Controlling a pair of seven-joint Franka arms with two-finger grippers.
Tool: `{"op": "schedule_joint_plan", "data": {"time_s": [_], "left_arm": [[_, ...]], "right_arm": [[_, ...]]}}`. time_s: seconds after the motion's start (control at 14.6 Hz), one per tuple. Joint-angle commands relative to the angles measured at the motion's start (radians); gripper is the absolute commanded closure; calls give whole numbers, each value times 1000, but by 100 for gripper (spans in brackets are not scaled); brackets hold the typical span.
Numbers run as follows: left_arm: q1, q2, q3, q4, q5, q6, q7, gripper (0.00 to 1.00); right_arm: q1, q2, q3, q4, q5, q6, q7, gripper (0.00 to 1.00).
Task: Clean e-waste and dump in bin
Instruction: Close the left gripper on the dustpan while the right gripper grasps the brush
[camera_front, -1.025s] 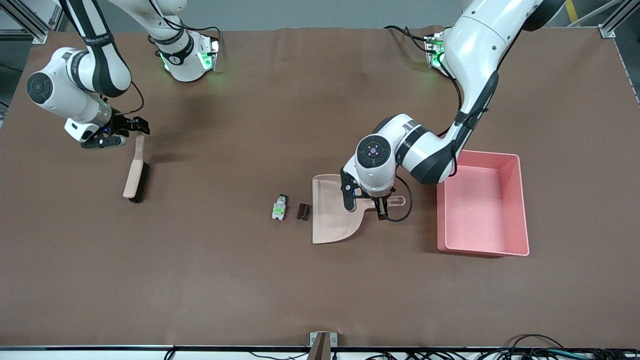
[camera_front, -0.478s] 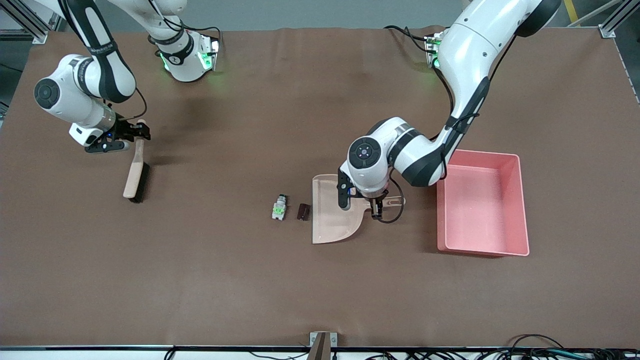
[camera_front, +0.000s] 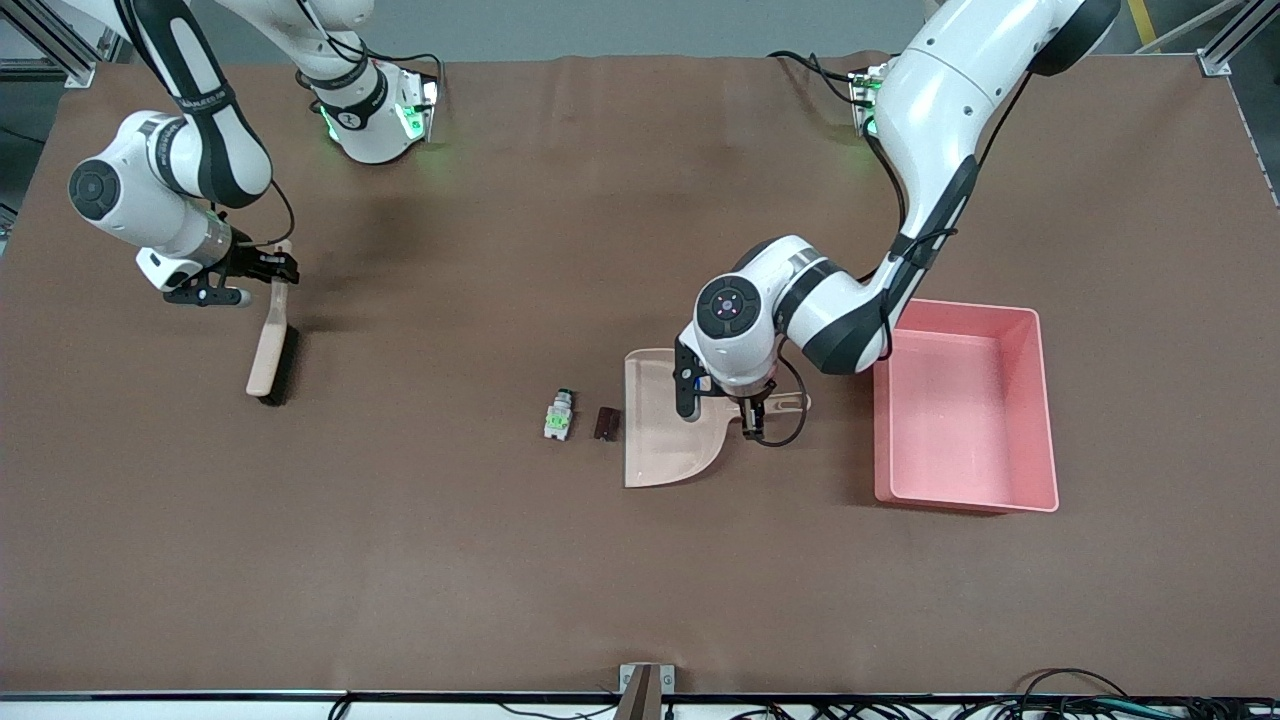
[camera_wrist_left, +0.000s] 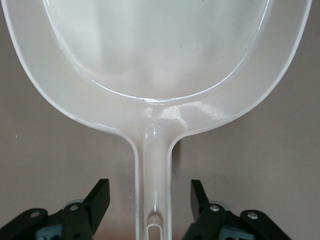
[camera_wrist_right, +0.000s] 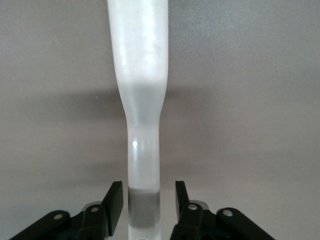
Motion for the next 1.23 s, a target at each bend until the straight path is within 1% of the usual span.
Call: {"op": "schedule_joint_plan", "data": {"time_s": [0.0, 0.14, 0.62, 0.75, 0.89, 1.09, 1.16], "left_arm": [[-6, 9, 0, 16, 10, -7, -15, 26], [-11, 13, 0, 17, 10, -7, -18, 26], [-12, 19, 0, 12, 13, -5, -12, 28], [-12, 27, 0, 14, 15, -5, -14, 29], [-12, 29, 0, 14, 16, -5, -14, 31], [-15, 33, 2, 16, 19, -5, -14, 42], [-15, 33, 0, 17, 19, -5, -14, 43]], "right_arm": [[6, 5, 2, 8, -3, -6, 23, 52], [26, 3, 2, 8, -22, -6, 6, 52], [24, 3, 2, 8, -23, -8, -29, 53], [21, 3, 2, 10, -23, -8, -27, 57], [20, 3, 2, 10, -23, -6, -27, 65], [20, 3, 1, 10, -23, -5, -27, 75], [20, 3, 1, 10, -23, -5, -27, 79]]}}
